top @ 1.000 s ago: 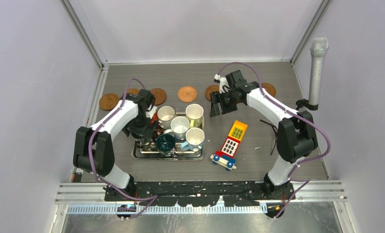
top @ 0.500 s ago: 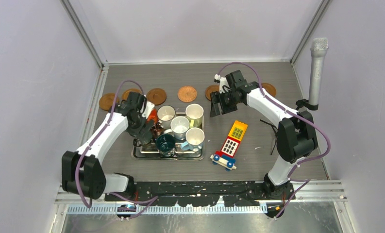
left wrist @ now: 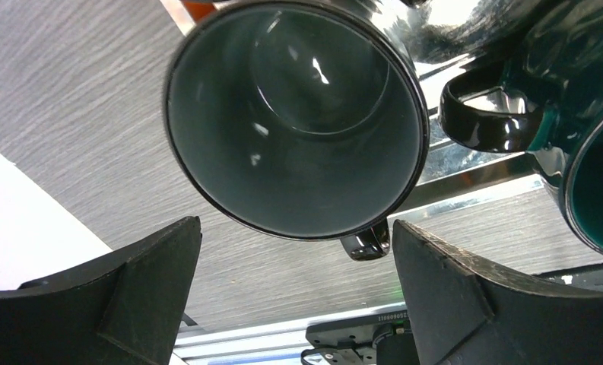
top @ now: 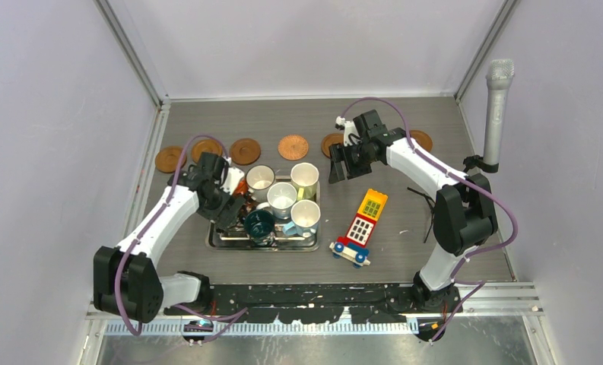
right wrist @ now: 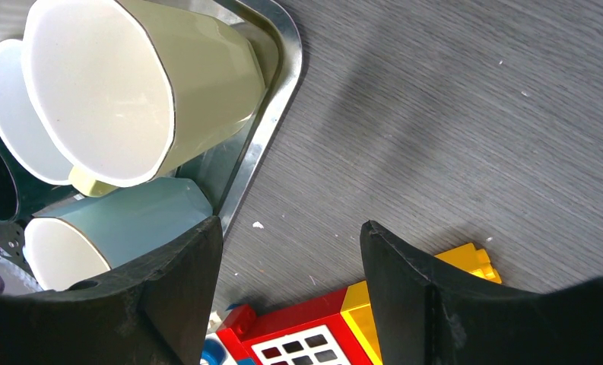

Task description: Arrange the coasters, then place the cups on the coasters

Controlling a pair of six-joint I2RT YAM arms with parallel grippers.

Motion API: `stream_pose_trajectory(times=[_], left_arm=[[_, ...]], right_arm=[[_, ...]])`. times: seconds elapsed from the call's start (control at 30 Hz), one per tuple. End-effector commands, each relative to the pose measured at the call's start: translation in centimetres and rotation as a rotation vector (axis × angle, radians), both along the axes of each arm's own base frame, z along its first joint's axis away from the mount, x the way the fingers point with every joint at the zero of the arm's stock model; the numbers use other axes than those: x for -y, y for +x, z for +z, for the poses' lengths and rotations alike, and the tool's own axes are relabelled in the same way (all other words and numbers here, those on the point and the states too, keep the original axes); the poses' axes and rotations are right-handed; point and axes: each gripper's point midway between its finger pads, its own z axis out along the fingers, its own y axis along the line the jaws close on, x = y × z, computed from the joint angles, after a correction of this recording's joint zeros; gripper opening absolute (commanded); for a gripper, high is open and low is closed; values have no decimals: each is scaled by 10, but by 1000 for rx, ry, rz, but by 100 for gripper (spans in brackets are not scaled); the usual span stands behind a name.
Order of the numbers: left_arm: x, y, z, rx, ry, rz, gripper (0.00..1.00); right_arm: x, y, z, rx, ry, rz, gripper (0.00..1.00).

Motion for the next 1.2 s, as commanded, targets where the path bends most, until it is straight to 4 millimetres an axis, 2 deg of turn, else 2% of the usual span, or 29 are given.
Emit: stream_pose_trajectory(times=[0.0, 0.13, 0.23, 0.4, 0.57, 0.7, 0.87, 1.17], left_arm=[[5, -4, 1, 1, -36, -24, 100], [1, -7, -6, 3, -16, -42, 97], [-2, -2, -7, 34, -5, -54, 87], [-11, 4, -9, 38, -26, -27, 65], [-19, 13, -8, 66, -81, 10, 54], [-18, 18, -7, 101, -136, -5, 49], [-13, 21, -15, 115, -195, -25, 42], [-7, 14, -24, 109, -226, -75, 21]], right_arm=[[-3, 8, 21, 61, 30, 15, 71], [-4, 8, 20, 58, 31, 15, 71], [-4, 7, 21, 58, 30, 18, 71], [-3, 6, 22, 61, 26, 21, 71], [-3, 7, 22, 62, 27, 21, 71], [-3, 7, 22, 62, 27, 23, 71], [-3, 9, 23, 64, 26, 25, 70], [-3, 10, 24, 69, 18, 33, 69]])
